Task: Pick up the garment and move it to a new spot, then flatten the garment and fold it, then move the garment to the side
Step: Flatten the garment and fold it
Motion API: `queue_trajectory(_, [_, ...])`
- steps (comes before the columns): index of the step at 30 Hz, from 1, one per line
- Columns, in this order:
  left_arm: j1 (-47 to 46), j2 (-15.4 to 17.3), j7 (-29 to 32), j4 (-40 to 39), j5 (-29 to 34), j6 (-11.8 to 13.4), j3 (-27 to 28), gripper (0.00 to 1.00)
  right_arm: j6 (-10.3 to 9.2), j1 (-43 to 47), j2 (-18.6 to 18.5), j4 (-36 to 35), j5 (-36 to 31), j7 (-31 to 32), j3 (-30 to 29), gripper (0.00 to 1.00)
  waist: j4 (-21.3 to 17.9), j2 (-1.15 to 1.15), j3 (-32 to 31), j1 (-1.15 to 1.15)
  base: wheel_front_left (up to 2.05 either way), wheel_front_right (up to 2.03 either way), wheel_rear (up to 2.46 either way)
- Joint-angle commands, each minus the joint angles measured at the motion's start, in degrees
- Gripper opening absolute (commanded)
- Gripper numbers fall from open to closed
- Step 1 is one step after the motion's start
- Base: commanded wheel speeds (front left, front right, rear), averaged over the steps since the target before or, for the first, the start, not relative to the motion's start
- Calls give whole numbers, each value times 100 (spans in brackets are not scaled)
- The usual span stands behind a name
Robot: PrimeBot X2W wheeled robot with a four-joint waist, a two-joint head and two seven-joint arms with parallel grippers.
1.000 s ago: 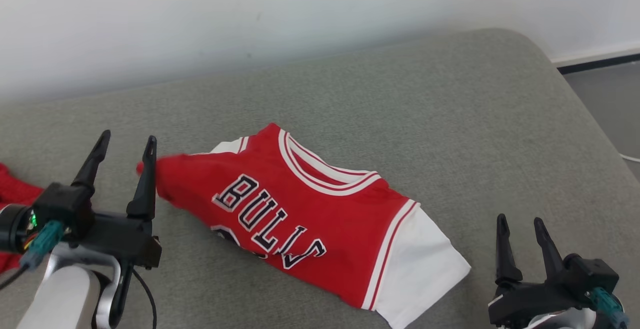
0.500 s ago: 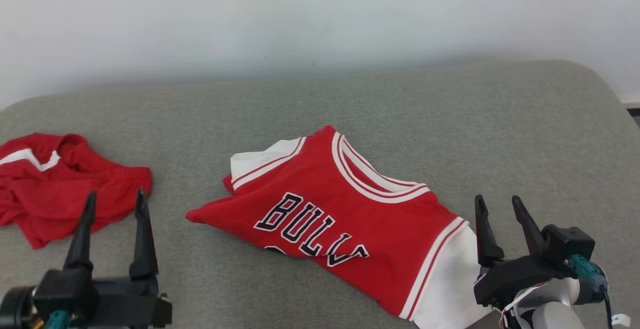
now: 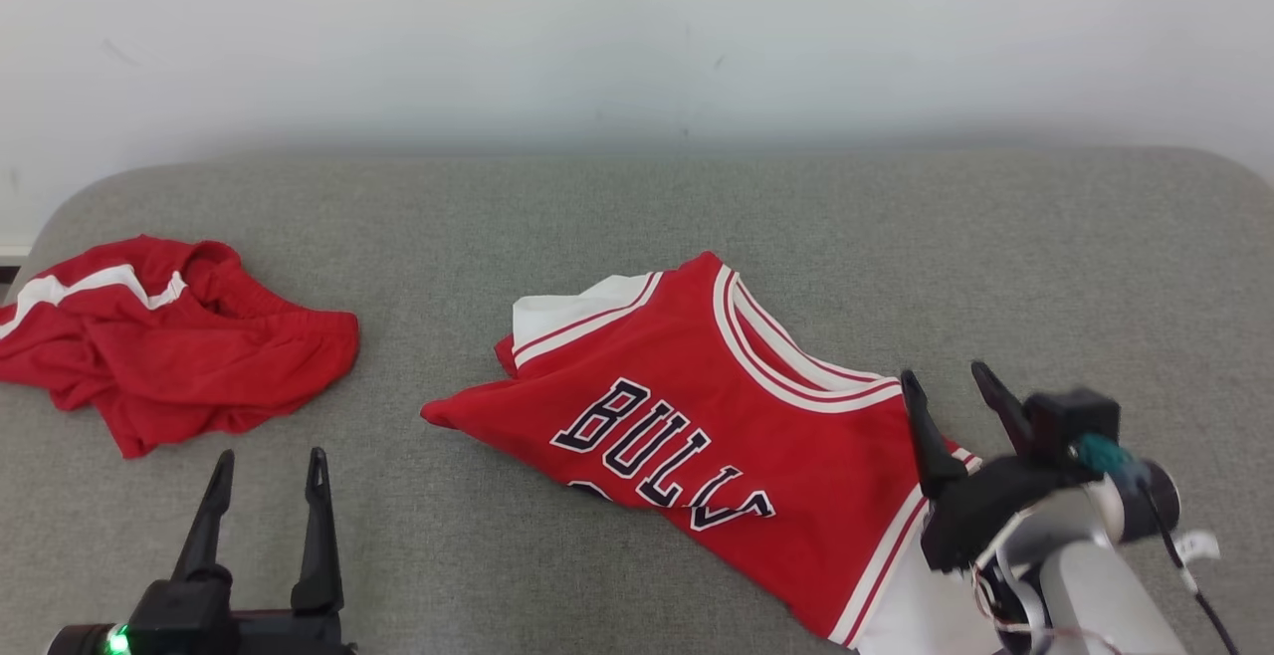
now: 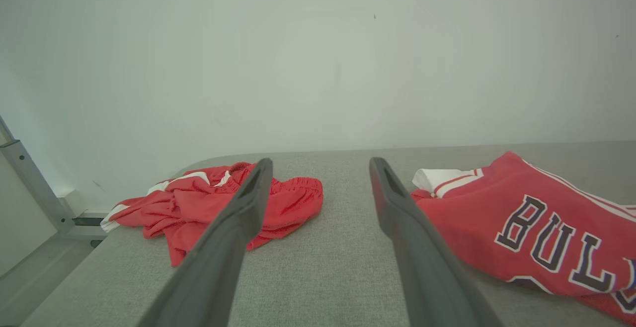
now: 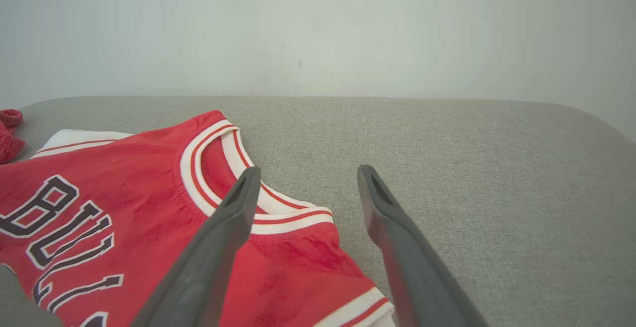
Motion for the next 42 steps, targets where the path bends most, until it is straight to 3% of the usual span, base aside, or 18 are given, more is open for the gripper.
queue_trajectory(1, [-123,7,-4,46,49,-37,-22,100,18,-186,-77,66,15,80,133,100,23,0,62,1,0,0,0])
queue_trajectory(8, [-414,-154,-14,300,14,-137,-173,100,18,-1245,-430,773,174,563,1045,100,263,0,318,1,0,0,0])
queue_trajectory(15, [-665,-335,-26,420,40,-259,-258,100,18,-2478,-404,1806,441,744,1657,100,616,0,671,1,0,0,0])
queue_trajectory(23, [-993,-616,-24,507,159,-460,-358,100,17,-3380,-237,3132,570,689,1774,100,1018,0,999,1,0,0,0])
queue_trajectory(32, [-1120,-868,-25,667,279,-695,-280,100,14,-3738,-103,4524,463,612,1683,100,1267,0,1112,1,0,0,0])
queue_trajectory(33, [-1106,-877,-25,676,286,-695,-248,100,14,-3743,-88,4620,459,626,1681,65,1264,0,1112,1,0,0,0])
queue_trajectory(34, [-1092,-885,-25,681,306,-725,-220,100,14,-3744,-78,4686,461,612,1675,6,1261,0,1115,1,0,0,0])
queue_trajectory(35, [-1082,-893,-25,682,323,-747,-193,100,14,-3744,-78,4737,464,591,1676,0,1255,0,1116,1,0,0,0])
queue_trajectory(42, [-1018,-952,-26,700,420,-801,-17,100,5,-4007,-362,4713,571,-243,1556,0,1095,0,1057,1,0,0,0])
